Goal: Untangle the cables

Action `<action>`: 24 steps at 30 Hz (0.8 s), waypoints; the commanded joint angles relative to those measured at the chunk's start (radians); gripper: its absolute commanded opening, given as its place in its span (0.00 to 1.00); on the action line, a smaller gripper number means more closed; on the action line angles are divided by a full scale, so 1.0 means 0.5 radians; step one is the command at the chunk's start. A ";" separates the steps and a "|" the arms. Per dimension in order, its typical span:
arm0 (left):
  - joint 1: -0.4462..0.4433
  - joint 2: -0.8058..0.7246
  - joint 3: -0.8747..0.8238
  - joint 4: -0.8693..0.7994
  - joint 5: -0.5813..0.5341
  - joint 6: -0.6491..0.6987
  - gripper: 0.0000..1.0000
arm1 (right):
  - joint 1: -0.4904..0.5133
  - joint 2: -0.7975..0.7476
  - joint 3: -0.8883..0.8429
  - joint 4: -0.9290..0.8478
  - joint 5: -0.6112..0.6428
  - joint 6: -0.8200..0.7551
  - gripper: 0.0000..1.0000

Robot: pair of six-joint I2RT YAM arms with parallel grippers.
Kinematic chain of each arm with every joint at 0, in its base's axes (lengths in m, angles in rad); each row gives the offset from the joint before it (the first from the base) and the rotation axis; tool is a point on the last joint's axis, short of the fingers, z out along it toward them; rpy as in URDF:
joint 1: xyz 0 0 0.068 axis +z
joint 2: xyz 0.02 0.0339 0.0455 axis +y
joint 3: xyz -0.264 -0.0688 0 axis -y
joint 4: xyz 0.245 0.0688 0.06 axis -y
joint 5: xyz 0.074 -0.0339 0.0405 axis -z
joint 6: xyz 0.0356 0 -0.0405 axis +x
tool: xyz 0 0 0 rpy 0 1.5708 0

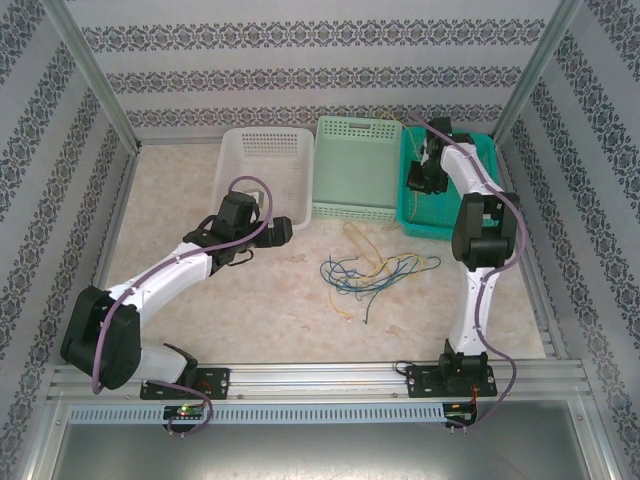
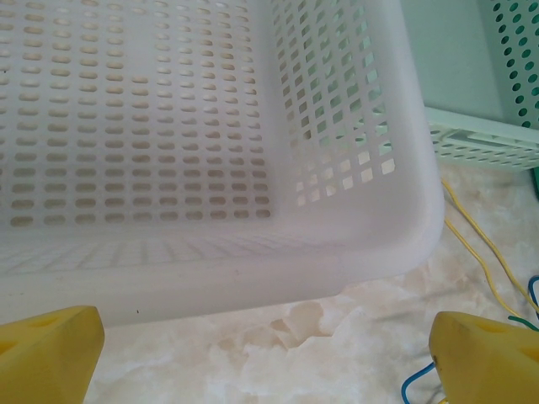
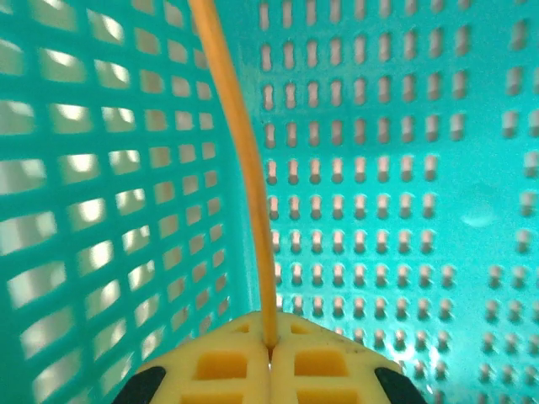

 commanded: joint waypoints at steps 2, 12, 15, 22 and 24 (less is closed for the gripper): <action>0.032 -0.045 -0.029 -0.034 -0.002 -0.006 1.00 | -0.025 -0.267 -0.032 -0.096 0.128 0.053 0.00; 0.033 -0.054 -0.058 0.000 0.029 -0.025 1.00 | -0.177 -0.646 -0.328 -0.036 0.251 0.055 0.00; 0.033 -0.044 -0.060 0.017 0.042 -0.028 1.00 | -0.186 -0.802 -0.480 0.112 0.192 0.065 0.00; 0.035 -0.035 -0.060 0.024 0.070 -0.049 1.00 | -0.144 -1.124 -0.729 0.405 0.445 -0.048 0.00; 0.035 -0.047 -0.071 0.025 0.069 -0.052 1.00 | -0.119 -1.236 -0.832 0.518 0.564 -0.097 0.00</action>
